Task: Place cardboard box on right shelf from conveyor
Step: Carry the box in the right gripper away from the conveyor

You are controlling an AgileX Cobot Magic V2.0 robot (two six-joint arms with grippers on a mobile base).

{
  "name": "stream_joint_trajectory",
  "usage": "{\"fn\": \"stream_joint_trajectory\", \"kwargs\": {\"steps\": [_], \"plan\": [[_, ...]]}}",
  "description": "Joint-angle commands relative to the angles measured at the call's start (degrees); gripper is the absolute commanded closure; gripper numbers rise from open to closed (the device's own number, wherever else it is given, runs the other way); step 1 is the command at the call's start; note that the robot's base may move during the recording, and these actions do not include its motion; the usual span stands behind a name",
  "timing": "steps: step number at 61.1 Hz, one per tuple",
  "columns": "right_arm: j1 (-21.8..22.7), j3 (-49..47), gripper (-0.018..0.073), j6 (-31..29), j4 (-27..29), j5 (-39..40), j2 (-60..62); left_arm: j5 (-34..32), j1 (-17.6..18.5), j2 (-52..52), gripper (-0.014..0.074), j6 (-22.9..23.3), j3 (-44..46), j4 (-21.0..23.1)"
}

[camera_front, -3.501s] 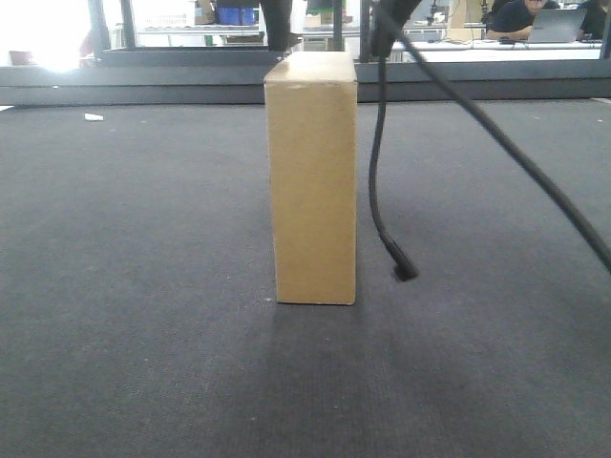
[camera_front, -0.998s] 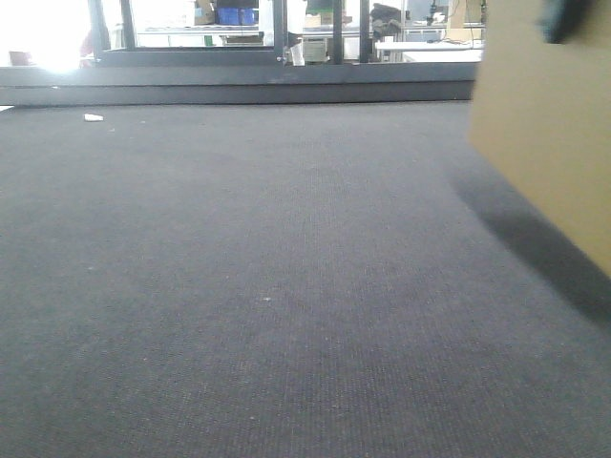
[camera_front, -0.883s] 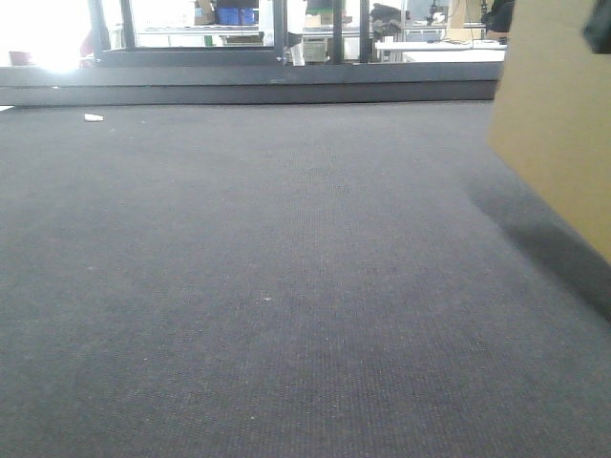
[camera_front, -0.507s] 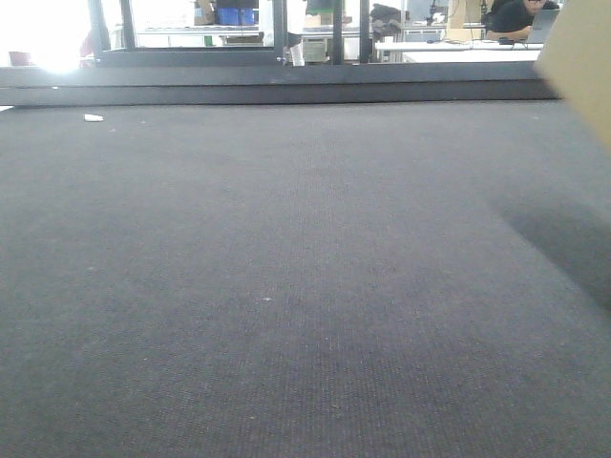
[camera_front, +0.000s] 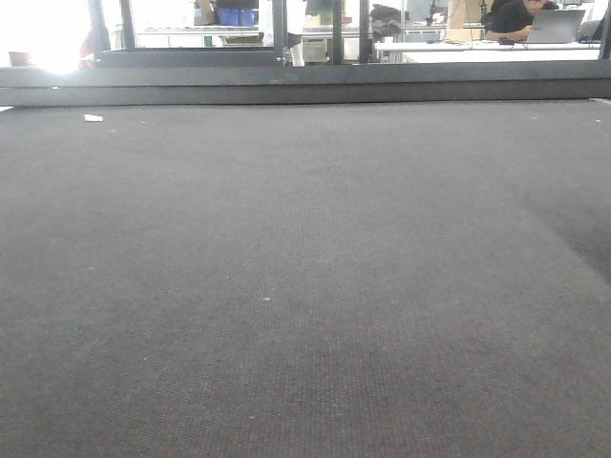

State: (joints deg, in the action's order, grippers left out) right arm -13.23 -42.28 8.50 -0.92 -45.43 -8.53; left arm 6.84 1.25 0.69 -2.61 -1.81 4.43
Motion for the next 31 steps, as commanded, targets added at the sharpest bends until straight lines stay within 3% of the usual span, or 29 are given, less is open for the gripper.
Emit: {"fn": "stream_joint_trajectory", "kwargs": {"steps": [1, 31], "plan": [[0.35, -1.53, 0.0379, -0.71, -0.17, 5.55, 0.06, -4.95, -0.08, 0.84, 0.0713, -0.02, -0.48, 0.34], [0.35, -1.53, 0.0379, -0.71, -0.17, 5.28, 0.05, -4.95, -0.08, 0.84, 0.0713, -0.02, -0.48, 0.34]]}}
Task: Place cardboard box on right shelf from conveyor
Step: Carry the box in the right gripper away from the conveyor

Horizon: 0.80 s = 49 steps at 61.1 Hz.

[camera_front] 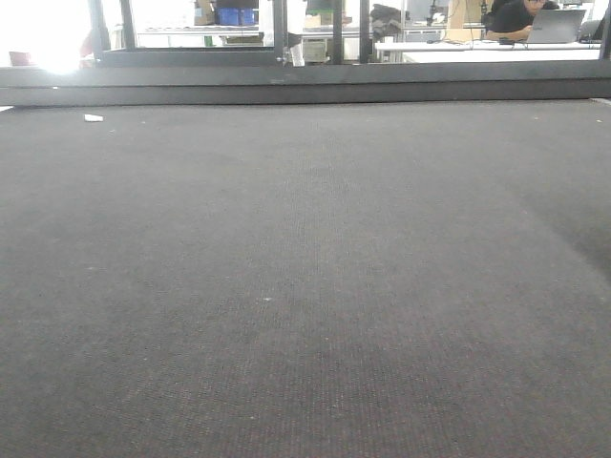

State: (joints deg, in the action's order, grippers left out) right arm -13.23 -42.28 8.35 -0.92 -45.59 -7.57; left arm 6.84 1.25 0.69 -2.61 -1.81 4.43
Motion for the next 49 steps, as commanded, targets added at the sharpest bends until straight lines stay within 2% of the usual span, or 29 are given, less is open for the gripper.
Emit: {"fn": "stream_joint_trajectory", "kwargs": {"steps": [1, 49], "plan": [[0.35, -1.53, 0.0379, -0.57, -0.17, 5.45, -0.90, -4.95, -0.08, 0.84, 0.0712, -0.02, -0.48, 0.34], [0.30, -1.53, 0.0379, -0.57, -0.17, 5.46, -0.90, -4.95, 0.48, 0.84, 0.0712, -0.02, -0.48, 0.34]]}}
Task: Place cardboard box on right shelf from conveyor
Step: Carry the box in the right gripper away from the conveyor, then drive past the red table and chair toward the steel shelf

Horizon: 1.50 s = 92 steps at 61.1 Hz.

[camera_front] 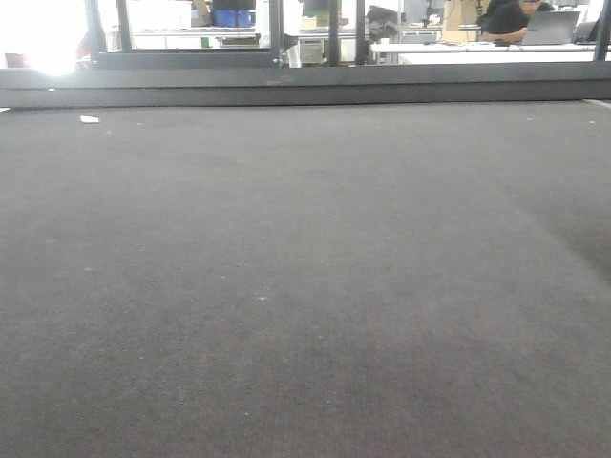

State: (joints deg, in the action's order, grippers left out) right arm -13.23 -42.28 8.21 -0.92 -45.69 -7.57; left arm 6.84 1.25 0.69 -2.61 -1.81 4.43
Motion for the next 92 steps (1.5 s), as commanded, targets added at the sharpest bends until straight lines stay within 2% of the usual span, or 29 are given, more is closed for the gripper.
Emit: {"fn": "stream_joint_trajectory", "kwargs": {"steps": [1, 92], "plan": [[0.30, -1.53, 0.0379, -0.43, -0.17, 5.56, -0.90, -4.95, 0.65, 0.84, 0.0713, -0.02, -0.48, 0.34], [0.30, -1.53, 0.0379, -0.43, -0.17, 5.56, -0.90, -4.95, 1.27, 0.84, 0.0712, -0.02, -0.48, 0.34]]}}
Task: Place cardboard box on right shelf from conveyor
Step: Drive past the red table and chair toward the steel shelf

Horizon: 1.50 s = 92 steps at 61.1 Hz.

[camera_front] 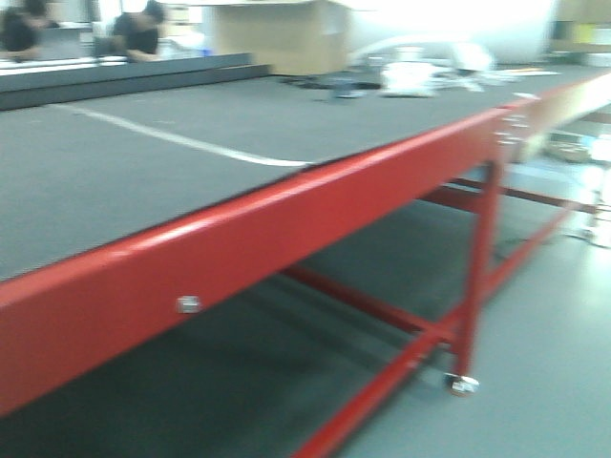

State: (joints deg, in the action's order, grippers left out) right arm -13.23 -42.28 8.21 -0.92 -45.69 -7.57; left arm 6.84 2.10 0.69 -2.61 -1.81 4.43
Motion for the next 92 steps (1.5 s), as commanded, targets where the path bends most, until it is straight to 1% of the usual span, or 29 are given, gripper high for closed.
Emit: {"fn": "stream_joint_trajectory", "kwargs": {"steps": [1, 92], "plan": [[0.30, -1.53, 0.0379, -0.43, -0.17, 5.56, -0.90, -4.95, 0.42, 0.84, 0.0713, -0.02, -0.48, 0.34], [0.30, -1.53, 0.0379, -0.43, -0.17, 5.56, -0.90, -4.95, 0.42, 0.84, 0.0713, -0.02, -0.48, 0.34]]}}
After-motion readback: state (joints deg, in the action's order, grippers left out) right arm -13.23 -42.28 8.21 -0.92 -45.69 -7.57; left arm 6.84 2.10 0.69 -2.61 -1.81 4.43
